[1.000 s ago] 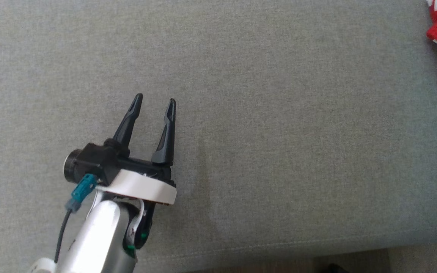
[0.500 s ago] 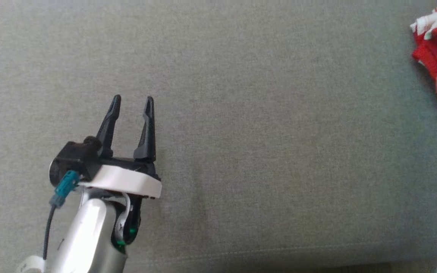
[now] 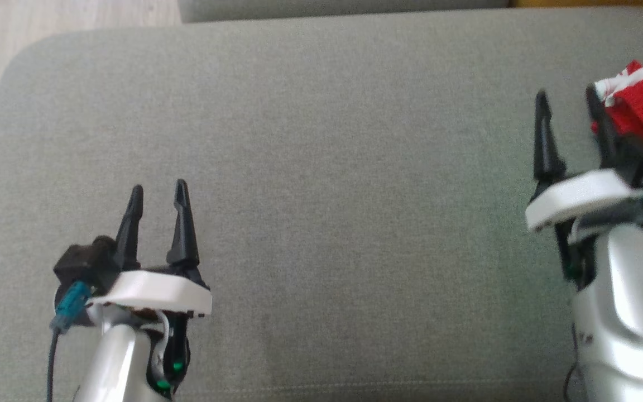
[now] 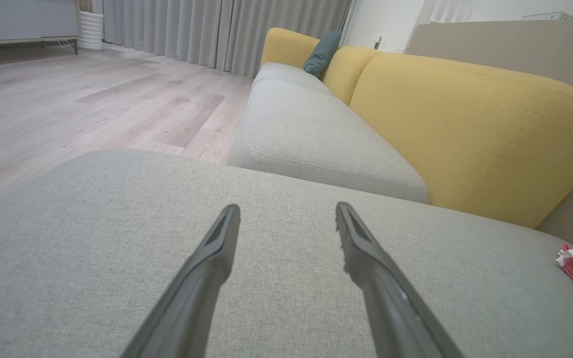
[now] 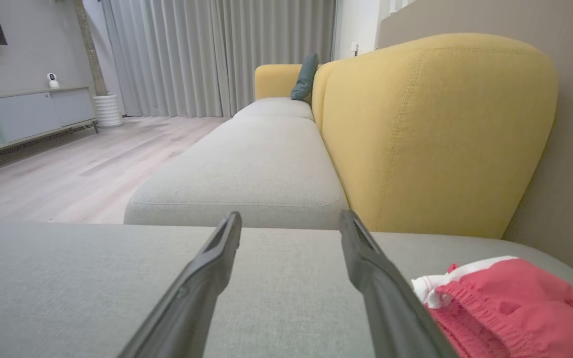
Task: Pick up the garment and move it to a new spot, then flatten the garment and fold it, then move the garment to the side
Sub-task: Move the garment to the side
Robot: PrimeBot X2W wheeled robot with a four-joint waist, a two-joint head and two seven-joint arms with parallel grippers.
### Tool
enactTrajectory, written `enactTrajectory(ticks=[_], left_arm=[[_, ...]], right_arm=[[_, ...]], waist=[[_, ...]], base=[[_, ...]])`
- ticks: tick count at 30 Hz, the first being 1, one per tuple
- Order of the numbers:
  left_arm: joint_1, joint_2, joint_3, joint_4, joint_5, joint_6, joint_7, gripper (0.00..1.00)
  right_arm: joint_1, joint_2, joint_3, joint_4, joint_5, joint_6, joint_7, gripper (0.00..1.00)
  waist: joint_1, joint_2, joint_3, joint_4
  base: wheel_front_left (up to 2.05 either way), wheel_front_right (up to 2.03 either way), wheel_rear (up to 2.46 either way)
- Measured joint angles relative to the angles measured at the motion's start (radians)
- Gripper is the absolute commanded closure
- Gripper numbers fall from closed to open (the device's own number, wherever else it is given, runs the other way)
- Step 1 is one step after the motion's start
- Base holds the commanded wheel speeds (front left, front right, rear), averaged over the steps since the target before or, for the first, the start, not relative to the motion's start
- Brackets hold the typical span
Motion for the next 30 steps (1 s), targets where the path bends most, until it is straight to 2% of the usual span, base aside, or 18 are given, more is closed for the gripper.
enactTrajectory(ticks=[4,8,21,30], left_arm=[[0.020,-0.003,0.000,0.036,0.000,-0.014,0.000,0.00],[0.049,-0.004,0.001,0.063,0.015,-0.022,0.000,0.00],[0.105,-0.006,-0.015,0.084,0.034,-0.021,0.000,0.00],[0.123,-0.006,-0.041,0.081,0.034,-0.021,0.000,0.00]], right_arm=[[0.093,0.001,0.058,0.000,0.100,0.000,-0.041,0.00],[0.166,0.006,0.091,0.001,0.146,0.000,-0.075,0.00],[0.296,0.010,0.091,0.014,0.198,0.000,-0.130,0.00],[0.349,0.012,0.096,0.007,0.202,0.000,-0.132,0.00]], waist=[[0.0000,0.0000,-0.037,0.012],[0.0000,0.0000,-0.069,0.023],[0.0000,0.0000,-0.144,0.058],[0.0000,0.0000,-0.170,0.056]], base=[[0.00,0.00,0.00],[0.00,0.00,0.00],[0.00,0.00,0.00],[0.00,0.00,0.00]])
